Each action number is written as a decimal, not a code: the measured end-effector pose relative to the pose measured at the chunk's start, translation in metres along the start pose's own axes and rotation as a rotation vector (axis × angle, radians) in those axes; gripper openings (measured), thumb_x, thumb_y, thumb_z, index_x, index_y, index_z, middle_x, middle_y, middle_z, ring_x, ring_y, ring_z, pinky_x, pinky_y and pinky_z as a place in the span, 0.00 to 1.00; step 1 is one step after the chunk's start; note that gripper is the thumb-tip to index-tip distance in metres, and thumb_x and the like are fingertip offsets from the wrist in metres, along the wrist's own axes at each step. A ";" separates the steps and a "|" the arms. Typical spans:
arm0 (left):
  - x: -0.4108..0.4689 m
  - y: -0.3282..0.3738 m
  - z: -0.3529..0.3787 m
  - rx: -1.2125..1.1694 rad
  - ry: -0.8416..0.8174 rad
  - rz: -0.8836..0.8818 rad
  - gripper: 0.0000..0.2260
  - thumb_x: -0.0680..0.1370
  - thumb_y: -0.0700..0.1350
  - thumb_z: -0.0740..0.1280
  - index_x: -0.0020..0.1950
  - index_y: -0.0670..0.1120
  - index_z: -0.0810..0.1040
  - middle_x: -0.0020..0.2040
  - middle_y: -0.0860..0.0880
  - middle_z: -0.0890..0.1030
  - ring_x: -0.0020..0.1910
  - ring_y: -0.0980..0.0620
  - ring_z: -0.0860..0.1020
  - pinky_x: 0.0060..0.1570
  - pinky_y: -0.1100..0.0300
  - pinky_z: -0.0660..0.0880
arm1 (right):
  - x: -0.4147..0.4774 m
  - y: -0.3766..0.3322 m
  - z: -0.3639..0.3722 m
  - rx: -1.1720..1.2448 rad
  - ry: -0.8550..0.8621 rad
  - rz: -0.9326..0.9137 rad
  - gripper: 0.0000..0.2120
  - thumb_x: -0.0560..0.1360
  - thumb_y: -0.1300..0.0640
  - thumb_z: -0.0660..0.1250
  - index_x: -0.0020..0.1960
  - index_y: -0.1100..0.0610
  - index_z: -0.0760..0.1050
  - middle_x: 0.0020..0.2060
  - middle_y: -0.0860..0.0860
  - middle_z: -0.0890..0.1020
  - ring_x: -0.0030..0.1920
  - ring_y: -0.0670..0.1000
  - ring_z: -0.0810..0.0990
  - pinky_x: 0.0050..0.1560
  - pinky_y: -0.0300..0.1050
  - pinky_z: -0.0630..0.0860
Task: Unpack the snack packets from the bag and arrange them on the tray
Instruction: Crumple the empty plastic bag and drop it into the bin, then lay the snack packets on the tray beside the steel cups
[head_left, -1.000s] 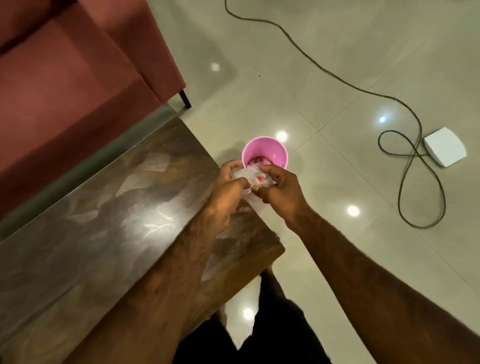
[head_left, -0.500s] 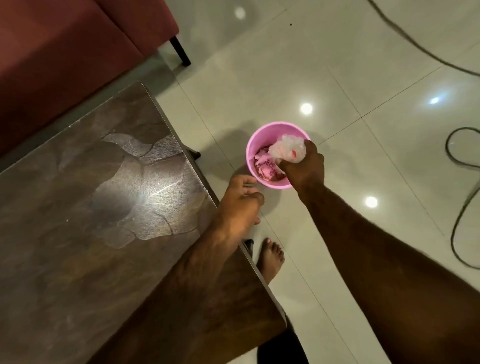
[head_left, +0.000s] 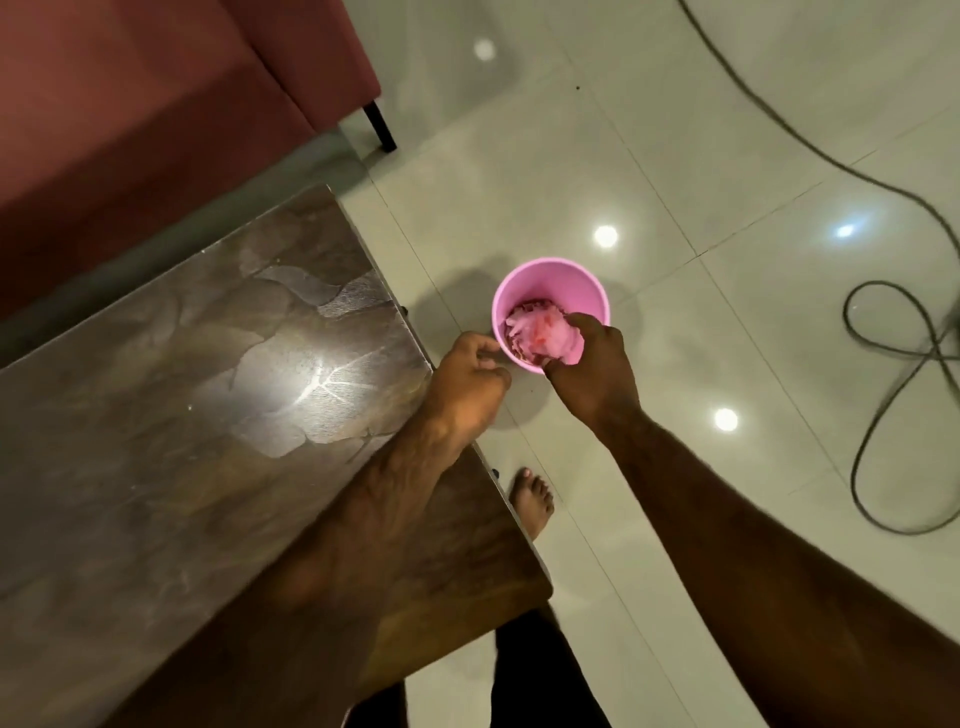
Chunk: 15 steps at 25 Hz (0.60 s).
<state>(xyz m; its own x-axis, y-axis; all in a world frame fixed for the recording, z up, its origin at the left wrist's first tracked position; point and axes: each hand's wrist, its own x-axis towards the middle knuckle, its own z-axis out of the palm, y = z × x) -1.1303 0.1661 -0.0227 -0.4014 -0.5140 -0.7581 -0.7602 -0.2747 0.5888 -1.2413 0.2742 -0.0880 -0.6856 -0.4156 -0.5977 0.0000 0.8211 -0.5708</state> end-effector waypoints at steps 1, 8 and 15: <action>-0.013 0.002 -0.008 0.010 0.012 0.006 0.15 0.77 0.38 0.64 0.63 0.50 0.74 0.52 0.54 0.77 0.48 0.55 0.78 0.50 0.48 0.81 | -0.014 -0.010 -0.007 -0.007 0.000 -0.031 0.30 0.77 0.58 0.73 0.77 0.50 0.71 0.71 0.57 0.73 0.65 0.61 0.79 0.68 0.57 0.80; -0.114 -0.012 -0.095 -0.103 0.126 0.080 0.15 0.77 0.37 0.65 0.63 0.47 0.74 0.49 0.52 0.78 0.43 0.57 0.77 0.36 0.66 0.76 | -0.112 -0.103 -0.010 -0.106 -0.058 -0.232 0.21 0.77 0.57 0.73 0.70 0.51 0.78 0.65 0.53 0.78 0.61 0.60 0.81 0.66 0.55 0.79; -0.224 -0.120 -0.250 -0.219 0.400 0.110 0.16 0.77 0.37 0.65 0.64 0.48 0.74 0.60 0.48 0.73 0.42 0.61 0.74 0.29 0.76 0.70 | -0.226 -0.214 0.083 -0.327 -0.229 -0.569 0.24 0.77 0.58 0.74 0.71 0.51 0.77 0.68 0.57 0.76 0.60 0.59 0.83 0.70 0.57 0.78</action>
<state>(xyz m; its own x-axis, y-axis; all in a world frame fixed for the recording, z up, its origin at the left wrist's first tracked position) -0.8216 0.1114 0.1463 -0.2124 -0.8104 -0.5460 -0.5809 -0.3445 0.7374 -1.0254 0.1601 0.1226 -0.3433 -0.8588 -0.3802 -0.5581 0.5122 -0.6529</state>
